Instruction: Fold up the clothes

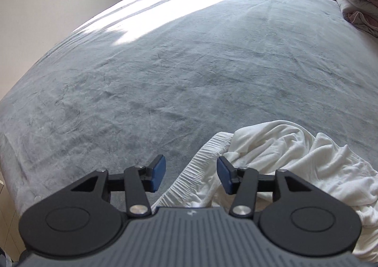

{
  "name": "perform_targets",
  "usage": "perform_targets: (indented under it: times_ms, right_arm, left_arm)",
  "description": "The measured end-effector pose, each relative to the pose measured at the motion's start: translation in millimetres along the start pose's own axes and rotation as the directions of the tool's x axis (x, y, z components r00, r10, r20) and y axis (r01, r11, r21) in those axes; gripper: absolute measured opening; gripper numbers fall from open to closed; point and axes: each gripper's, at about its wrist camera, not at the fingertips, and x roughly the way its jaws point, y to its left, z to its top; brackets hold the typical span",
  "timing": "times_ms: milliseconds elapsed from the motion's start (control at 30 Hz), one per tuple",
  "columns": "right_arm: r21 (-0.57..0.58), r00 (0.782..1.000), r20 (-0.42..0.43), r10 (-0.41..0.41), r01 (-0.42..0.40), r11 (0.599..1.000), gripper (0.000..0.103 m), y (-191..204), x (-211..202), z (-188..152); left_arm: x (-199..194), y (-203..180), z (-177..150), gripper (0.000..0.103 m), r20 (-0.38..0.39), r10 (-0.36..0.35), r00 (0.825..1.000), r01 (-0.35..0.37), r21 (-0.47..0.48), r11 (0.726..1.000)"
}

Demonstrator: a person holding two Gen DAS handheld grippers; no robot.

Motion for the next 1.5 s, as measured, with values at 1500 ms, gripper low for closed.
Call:
perform_targets:
  times_ms: [1500]
  right_arm:
    - [-0.217, 0.959, 0.050, -0.279, 0.283, 0.934, 0.035, -14.4, 40.8, 5.8]
  left_arm:
    - [10.6, -15.7, -14.0, 0.008, -0.121, -0.016, 0.993, 0.030, 0.113, 0.993]
